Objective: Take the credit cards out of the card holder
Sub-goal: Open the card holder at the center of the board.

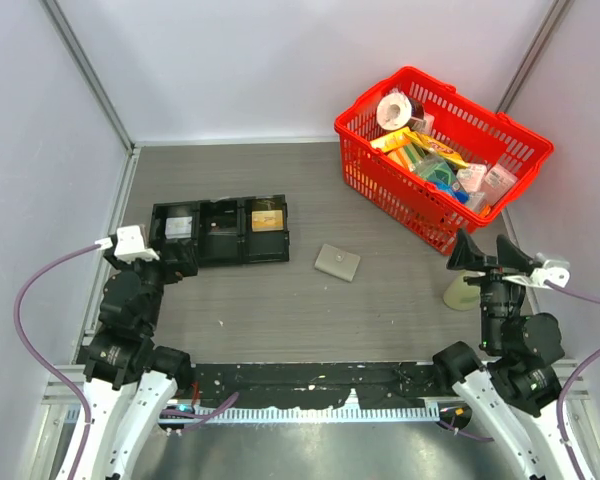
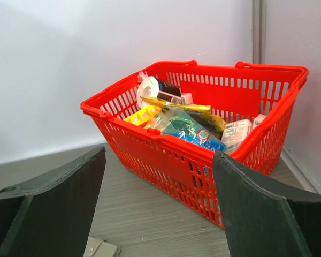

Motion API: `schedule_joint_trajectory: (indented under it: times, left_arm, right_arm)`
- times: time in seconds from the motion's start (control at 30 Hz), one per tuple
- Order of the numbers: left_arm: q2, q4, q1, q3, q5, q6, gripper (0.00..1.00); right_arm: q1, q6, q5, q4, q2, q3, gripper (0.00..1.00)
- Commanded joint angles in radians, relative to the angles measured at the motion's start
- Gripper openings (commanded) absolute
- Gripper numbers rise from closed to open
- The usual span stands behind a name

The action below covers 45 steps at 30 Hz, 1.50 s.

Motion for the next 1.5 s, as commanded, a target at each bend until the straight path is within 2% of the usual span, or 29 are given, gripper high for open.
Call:
schedule_joint_trajectory:
  times: [0.0, 0.1, 0.3, 0.5, 0.63, 0.83, 1.07, 1.27, 1.3, 1.47]
  left_arm:
    - [-0.02, 0.03, 0.009, 0.029, 0.007, -0.016, 1.0]
    - [-0.036, 0.027, 0.009, 0.029, 0.009, -0.03, 1.0]
    - [-0.042, 0.0, 0.007, 0.043, 0.001, -0.056, 1.0]
    - [-0.013, -0.039, 0.007, 0.065, 0.007, -0.094, 1.0]
    - [0.029, -0.074, 0.007, 0.078, 0.024, -0.155, 1.0]
    - [0.183, -0.154, 0.007, 0.111, 0.099, -0.24, 1.0]
    - [0.259, -0.177, 0.007, 0.092, 0.144, -0.234, 1.0]
    - [0.257, -0.168, 0.007, 0.082, 0.157, -0.228, 1.0]
    - [0.257, -0.168, 0.009, 0.081, 0.16, -0.229, 1.0]
    - [0.274, -0.16, 0.009, 0.078, 0.193, -0.229, 1.0]
  right_arm:
    - [-0.002, 0.014, -0.104, -0.061, 0.125, 0.093, 0.85]
    - [-0.002, 0.026, -0.247, -0.14, 0.236, 0.159, 0.85]
    - [-0.002, 0.063, -0.474, -0.333, 0.57, 0.372, 0.85]
    - [-0.002, 0.05, -0.637, -0.456, 0.9, 0.511, 0.86]
    - [0.019, 0.063, -0.648, -0.524, 1.079, 0.597, 0.86]
    - [0.156, 0.056, -0.485, -0.495, 1.302, 0.615, 0.86]
    - [0.161, 0.036, -0.442, -0.431, 1.55, 0.667, 0.89]
    - [0.13, 0.019, -0.528, -0.388, 1.728, 0.737, 0.92]
    - [0.119, 0.017, -0.581, -0.383, 1.739, 0.74, 0.92]
    - [0.124, 0.014, -0.635, -0.406, 1.753, 0.704, 0.91]
